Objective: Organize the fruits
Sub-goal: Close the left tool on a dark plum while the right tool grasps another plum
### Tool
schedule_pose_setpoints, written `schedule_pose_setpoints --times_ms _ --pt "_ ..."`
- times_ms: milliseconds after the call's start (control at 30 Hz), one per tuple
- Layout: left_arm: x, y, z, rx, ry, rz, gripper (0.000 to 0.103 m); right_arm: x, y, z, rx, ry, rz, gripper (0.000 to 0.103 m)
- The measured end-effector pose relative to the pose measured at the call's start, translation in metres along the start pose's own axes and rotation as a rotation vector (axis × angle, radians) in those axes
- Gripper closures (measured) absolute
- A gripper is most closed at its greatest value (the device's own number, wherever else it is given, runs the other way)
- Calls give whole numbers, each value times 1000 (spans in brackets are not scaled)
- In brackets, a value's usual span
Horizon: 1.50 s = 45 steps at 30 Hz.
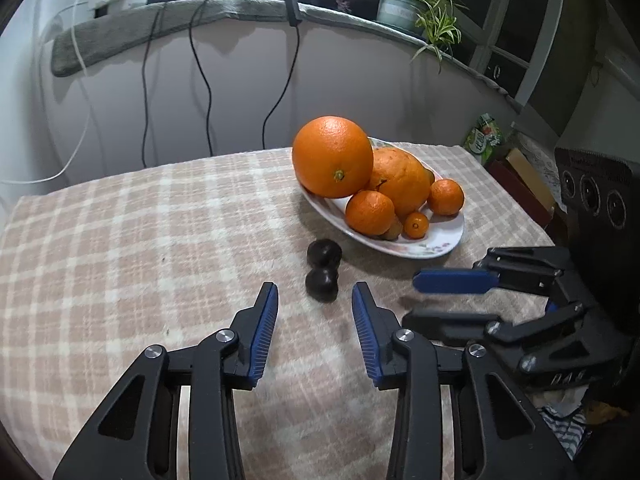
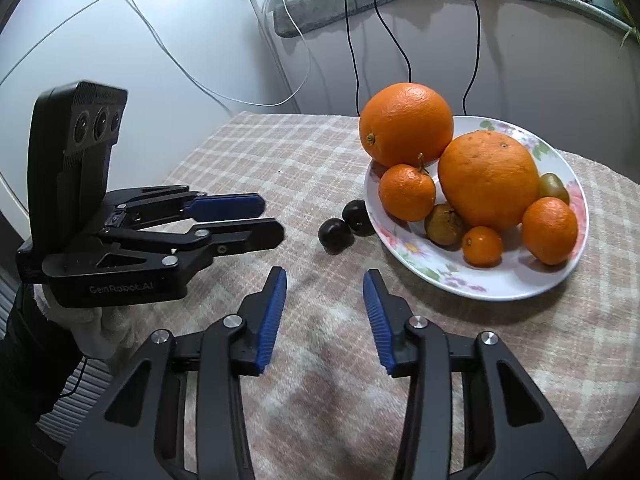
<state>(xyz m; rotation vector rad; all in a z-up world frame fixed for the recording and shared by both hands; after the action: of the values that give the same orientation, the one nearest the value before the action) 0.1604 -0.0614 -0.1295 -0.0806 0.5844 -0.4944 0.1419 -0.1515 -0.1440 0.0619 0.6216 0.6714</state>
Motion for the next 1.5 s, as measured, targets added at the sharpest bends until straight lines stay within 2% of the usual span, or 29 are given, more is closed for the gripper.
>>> schedule_pose_setpoints --times_ms 267,633,1000,1500 --pt "28 8 8 -4 76 -86 74 22 1 2 -1 12 -50 68" --pt "52 6 11 2 172 -211 75 35 5 5 -30 10 -115 72" --pt "67 11 12 -10 204 -244 74 43 2 5 -10 25 -125 73" --pt "61 35 21 -17 164 -190 74 46 4 7 -24 31 -134 73"
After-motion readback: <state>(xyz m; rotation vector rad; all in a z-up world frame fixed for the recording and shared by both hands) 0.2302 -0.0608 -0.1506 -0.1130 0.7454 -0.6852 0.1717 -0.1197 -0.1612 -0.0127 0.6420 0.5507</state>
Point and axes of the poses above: each gripper's, at about its wrist camera, not at the fingertips, and x roughly the way its jaws point, y to its left, z to its top, the point moved 7 cm from there along x, roughly the way its jaws point, and after that the axes turned 14 degrees about -y, right-handed, at the moved point
